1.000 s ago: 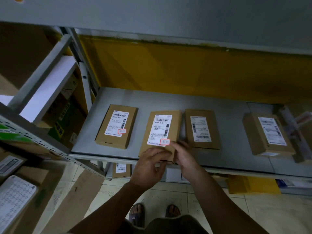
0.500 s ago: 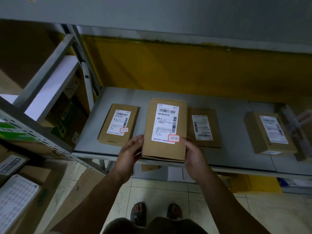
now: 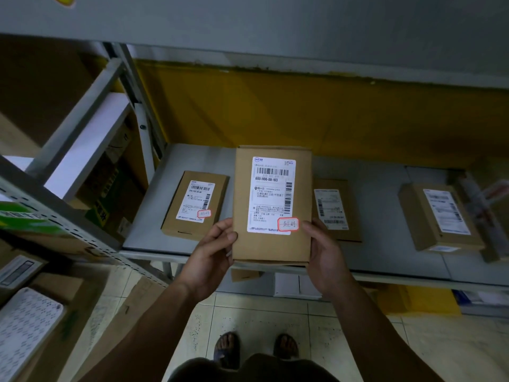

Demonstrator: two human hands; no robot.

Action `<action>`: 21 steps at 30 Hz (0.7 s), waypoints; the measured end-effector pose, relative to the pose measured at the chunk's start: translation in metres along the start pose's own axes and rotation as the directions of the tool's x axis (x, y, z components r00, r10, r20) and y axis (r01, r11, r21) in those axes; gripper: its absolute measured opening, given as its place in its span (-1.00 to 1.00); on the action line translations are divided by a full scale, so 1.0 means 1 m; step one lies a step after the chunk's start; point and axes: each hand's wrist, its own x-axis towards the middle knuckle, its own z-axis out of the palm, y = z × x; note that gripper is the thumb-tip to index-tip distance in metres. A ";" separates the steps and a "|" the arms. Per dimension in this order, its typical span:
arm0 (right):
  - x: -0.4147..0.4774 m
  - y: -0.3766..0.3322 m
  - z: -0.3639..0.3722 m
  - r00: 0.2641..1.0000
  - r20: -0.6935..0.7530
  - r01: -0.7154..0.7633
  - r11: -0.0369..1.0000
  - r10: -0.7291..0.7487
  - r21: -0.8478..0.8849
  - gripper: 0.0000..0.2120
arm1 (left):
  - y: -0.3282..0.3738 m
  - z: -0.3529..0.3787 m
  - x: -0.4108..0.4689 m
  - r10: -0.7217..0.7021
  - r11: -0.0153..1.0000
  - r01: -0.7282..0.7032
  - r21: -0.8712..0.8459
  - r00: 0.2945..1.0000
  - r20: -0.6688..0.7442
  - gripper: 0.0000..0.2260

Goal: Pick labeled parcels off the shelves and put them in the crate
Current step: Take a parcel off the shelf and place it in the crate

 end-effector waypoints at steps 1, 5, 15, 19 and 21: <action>0.000 0.000 0.001 1.000 0.005 0.005 1.000 -0.005 0.005 -0.73 | 0.000 0.000 0.001 0.002 1.000 -0.002 -0.009 1.000 0.007 -0.51; -0.002 -0.002 0.005 1.000 0.019 0.023 1.000 -0.023 0.019 -0.75 | 0.004 -0.002 0.003 0.004 1.000 -0.003 -0.020 0.999 0.040 -0.47; -0.012 0.007 -0.004 0.995 -0.090 0.051 0.999 -0.050 0.013 -0.63 | -0.004 -0.001 0.005 -0.084 0.993 0.076 0.087 0.992 0.096 -0.50; -0.027 0.017 -0.014 0.988 -0.144 0.061 0.998 -0.061 -0.005 -0.56 | -0.021 0.007 0.007 -0.160 0.976 0.140 0.167 0.981 0.111 -0.48; -0.035 0.022 -0.022 0.984 -0.159 0.082 0.997 -0.082 -0.007 -0.51 | -0.031 0.015 0.011 -0.178 0.971 0.152 0.185 0.975 0.134 -0.50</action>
